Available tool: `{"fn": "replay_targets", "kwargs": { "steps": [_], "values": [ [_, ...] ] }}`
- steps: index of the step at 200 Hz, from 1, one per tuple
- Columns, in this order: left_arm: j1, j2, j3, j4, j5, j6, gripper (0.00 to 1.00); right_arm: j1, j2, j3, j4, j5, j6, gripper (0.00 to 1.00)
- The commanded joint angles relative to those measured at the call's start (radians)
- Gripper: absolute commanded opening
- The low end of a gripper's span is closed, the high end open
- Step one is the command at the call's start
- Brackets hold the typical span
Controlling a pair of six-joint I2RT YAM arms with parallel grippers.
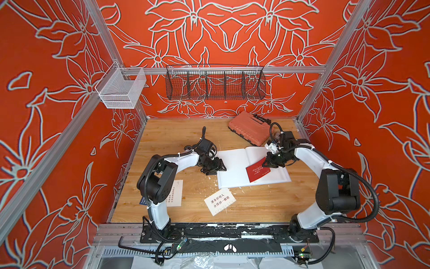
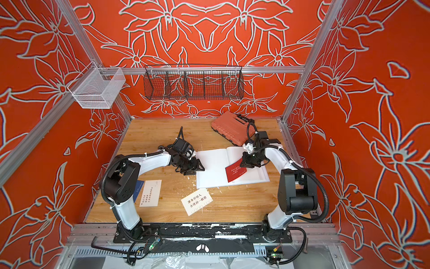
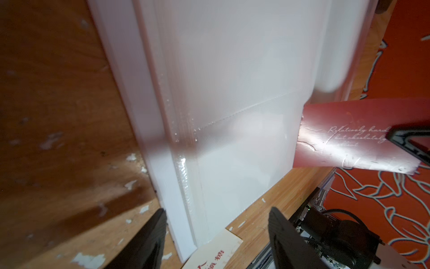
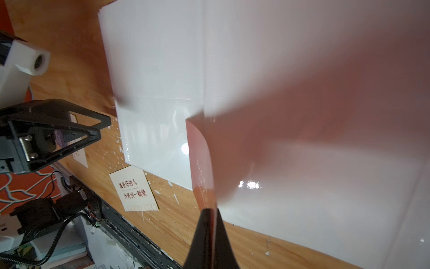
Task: Place the photos into the photo albums
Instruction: Insert the photo into the photo album.
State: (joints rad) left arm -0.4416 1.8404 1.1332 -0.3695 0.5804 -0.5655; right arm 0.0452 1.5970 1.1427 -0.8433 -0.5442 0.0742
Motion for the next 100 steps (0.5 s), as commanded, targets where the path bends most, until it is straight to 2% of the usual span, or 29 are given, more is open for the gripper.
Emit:
{"fn": "replay_targets", "kwargs": {
  "steps": [1,100],
  "values": [
    [-0.003,0.028,0.006,0.013,-0.007,0.010,0.67,-0.005,-0.026,0.023,-0.032,0.108,-0.022,0.00],
    [-0.003,0.052,0.008,0.017,-0.004,0.018,0.66,-0.001,0.004,0.103,-0.028,0.207,0.000,0.00]
  ]
}}
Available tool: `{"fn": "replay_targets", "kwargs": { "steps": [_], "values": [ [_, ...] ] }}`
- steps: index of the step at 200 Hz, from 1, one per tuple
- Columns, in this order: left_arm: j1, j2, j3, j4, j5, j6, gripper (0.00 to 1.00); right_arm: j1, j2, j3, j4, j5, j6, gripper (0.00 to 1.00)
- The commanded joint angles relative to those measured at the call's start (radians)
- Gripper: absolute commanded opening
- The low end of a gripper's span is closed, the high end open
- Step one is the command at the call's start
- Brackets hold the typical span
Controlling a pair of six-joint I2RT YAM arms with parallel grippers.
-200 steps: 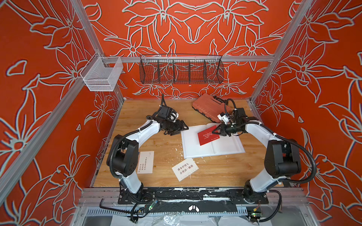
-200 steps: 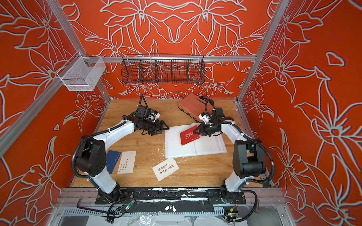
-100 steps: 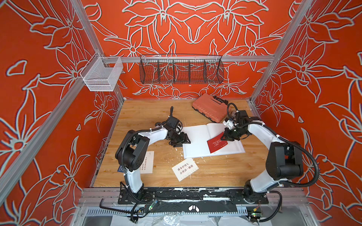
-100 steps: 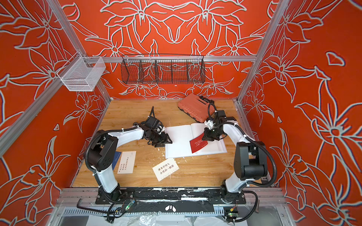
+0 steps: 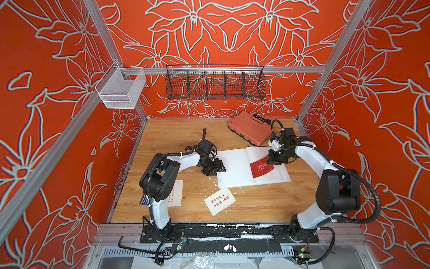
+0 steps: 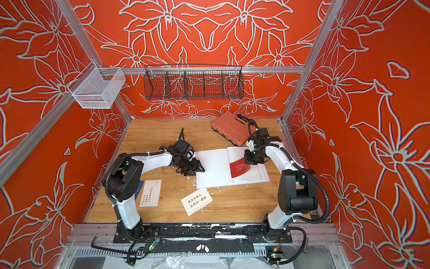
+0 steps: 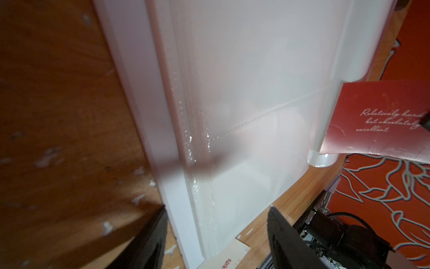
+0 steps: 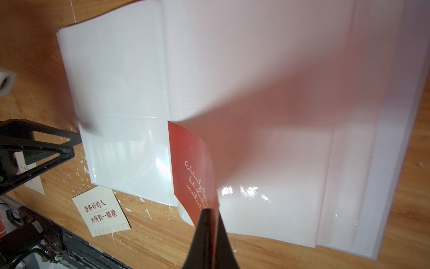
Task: Place the photos into the photo albums
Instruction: Insert the photo into the photo album.
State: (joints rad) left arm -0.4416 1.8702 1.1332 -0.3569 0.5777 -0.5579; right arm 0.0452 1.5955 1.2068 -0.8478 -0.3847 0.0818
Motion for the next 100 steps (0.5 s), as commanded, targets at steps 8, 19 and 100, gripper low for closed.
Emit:
{"fn": "replay_targets", "kwargs": {
  "steps": [8,19,100],
  "values": [
    [-0.003,0.022,0.008,0.006,-0.001,0.007,0.66,0.001,0.011,0.043,-0.027,0.043,-0.009,0.00],
    [-0.003,0.021,0.008,0.008,-0.001,0.006,0.66,0.012,0.019,0.046,-0.032,0.053,-0.010,0.00],
    [-0.003,0.019,-0.003,0.024,0.001,-0.010,0.66,0.076,0.033,0.057,-0.059,0.146,0.020,0.00]
  ]
}}
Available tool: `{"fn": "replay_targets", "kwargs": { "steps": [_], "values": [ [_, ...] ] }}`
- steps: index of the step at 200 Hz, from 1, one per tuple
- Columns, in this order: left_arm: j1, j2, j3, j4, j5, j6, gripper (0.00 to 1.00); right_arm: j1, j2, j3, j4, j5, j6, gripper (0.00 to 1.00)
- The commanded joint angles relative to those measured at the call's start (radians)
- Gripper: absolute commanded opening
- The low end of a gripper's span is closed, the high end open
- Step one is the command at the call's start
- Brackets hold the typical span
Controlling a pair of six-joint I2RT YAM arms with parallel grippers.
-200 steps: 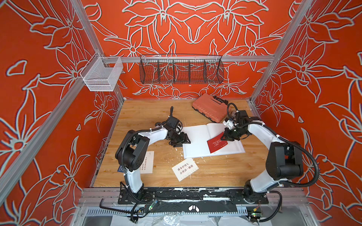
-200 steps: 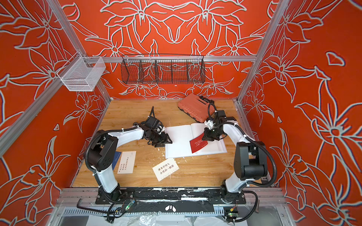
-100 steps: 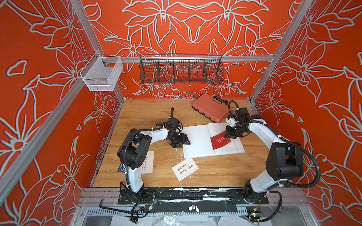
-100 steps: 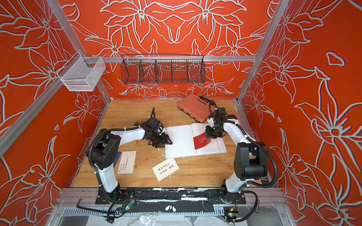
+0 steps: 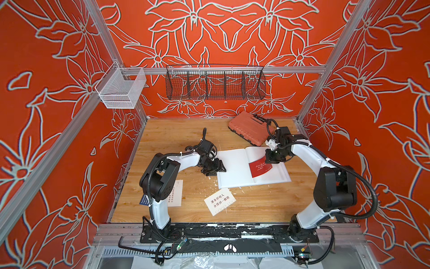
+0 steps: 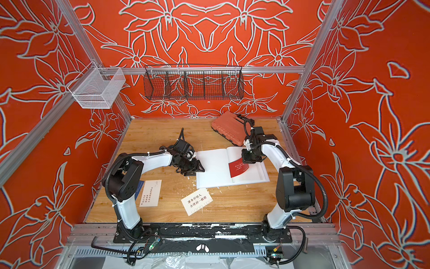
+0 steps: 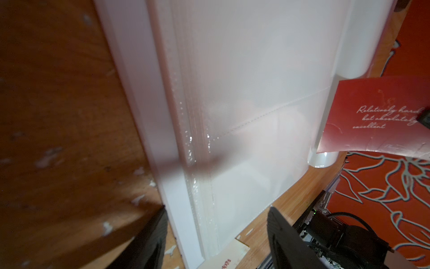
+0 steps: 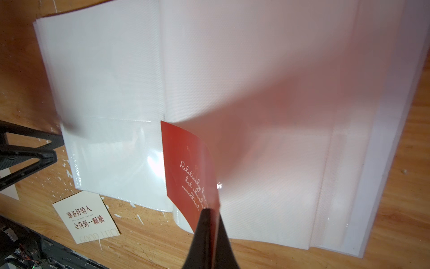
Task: Place the photos into the photo albums
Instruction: Insert the photo into the photo album.
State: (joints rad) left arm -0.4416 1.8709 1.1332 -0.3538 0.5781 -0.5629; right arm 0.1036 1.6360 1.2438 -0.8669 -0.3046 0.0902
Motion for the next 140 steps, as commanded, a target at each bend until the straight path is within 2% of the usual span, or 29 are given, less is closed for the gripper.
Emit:
{"fn": "replay_targets", "kwargs": {
  "steps": [1,51,103,140],
  "values": [
    [-0.003,0.019,-0.003,0.021,0.000,-0.006,0.66,0.018,-0.006,0.021,-0.040,0.066,0.011,0.00],
    [-0.004,0.015,-0.006,0.026,0.003,-0.014,0.66,0.062,0.024,0.062,-0.079,0.164,0.020,0.00],
    [-0.005,0.011,-0.009,0.032,0.003,-0.020,0.66,0.113,0.039,0.080,-0.078,0.174,0.040,0.00],
    [-0.005,0.009,-0.012,0.033,0.003,-0.024,0.66,0.155,0.049,0.110,-0.112,0.257,0.049,0.00]
  ]
}}
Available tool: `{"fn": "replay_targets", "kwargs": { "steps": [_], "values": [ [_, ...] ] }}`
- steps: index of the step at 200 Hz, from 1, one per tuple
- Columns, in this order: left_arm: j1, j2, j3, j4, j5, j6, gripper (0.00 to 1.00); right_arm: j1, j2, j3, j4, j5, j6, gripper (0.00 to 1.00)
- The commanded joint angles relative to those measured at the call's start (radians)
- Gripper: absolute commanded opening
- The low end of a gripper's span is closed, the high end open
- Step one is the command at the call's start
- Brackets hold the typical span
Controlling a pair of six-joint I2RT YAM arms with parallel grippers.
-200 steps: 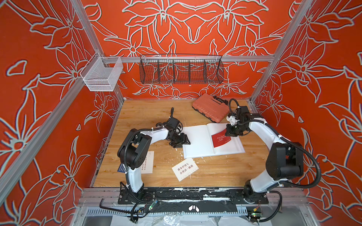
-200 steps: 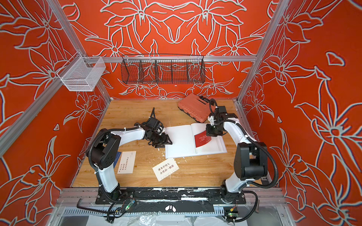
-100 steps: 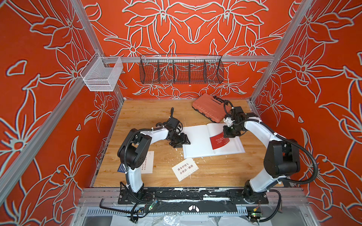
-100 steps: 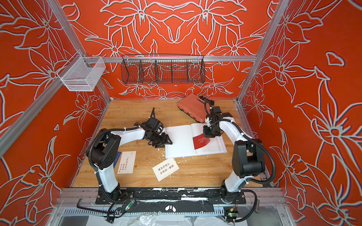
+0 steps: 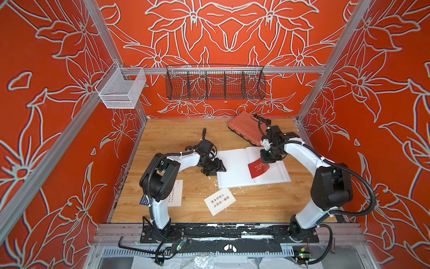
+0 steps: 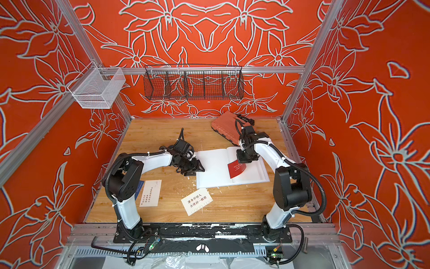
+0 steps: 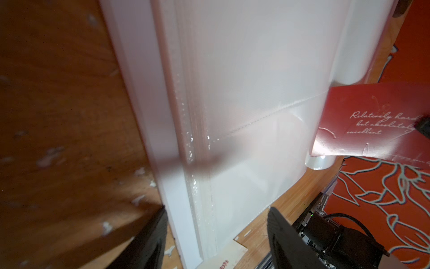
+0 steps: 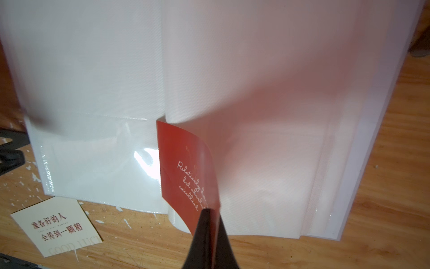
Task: Place the photos into the photo albums
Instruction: Insert the photo into the photo album.
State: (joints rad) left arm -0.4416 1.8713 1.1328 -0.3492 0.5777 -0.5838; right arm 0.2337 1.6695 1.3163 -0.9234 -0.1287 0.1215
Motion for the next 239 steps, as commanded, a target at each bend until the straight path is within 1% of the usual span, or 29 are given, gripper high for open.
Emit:
{"fn": "replay_targets", "kwargs": {
  "steps": [1,30,78,131,164,181,204,239],
  "values": [
    [-0.005,0.009,-0.012,0.028,0.004,-0.002,0.66,0.025,0.015,0.039,-0.056,0.082,0.017,0.00],
    [-0.005,0.013,-0.009,0.028,0.011,-0.002,0.66,0.042,0.017,0.052,-0.068,0.128,0.023,0.00],
    [-0.005,0.012,-0.007,0.025,0.013,0.002,0.66,0.061,0.031,0.025,-0.054,0.115,0.043,0.00],
    [-0.005,0.012,-0.004,0.018,0.017,0.010,0.66,0.101,0.024,0.005,-0.039,0.174,0.065,0.00],
    [-0.005,0.009,-0.008,0.018,0.022,0.010,0.66,0.114,0.026,-0.005,-0.031,0.182,0.073,0.00],
    [-0.005,0.003,-0.013,0.022,0.021,0.011,0.66,0.120,0.023,-0.005,-0.037,0.211,0.074,0.00],
    [-0.006,0.004,-0.015,0.022,0.025,0.012,0.66,0.121,0.022,-0.024,-0.023,0.200,0.081,0.00],
    [-0.005,-0.009,-0.029,0.033,0.027,0.009,0.66,0.125,0.021,-0.075,0.015,0.166,0.125,0.00]
  ]
}}
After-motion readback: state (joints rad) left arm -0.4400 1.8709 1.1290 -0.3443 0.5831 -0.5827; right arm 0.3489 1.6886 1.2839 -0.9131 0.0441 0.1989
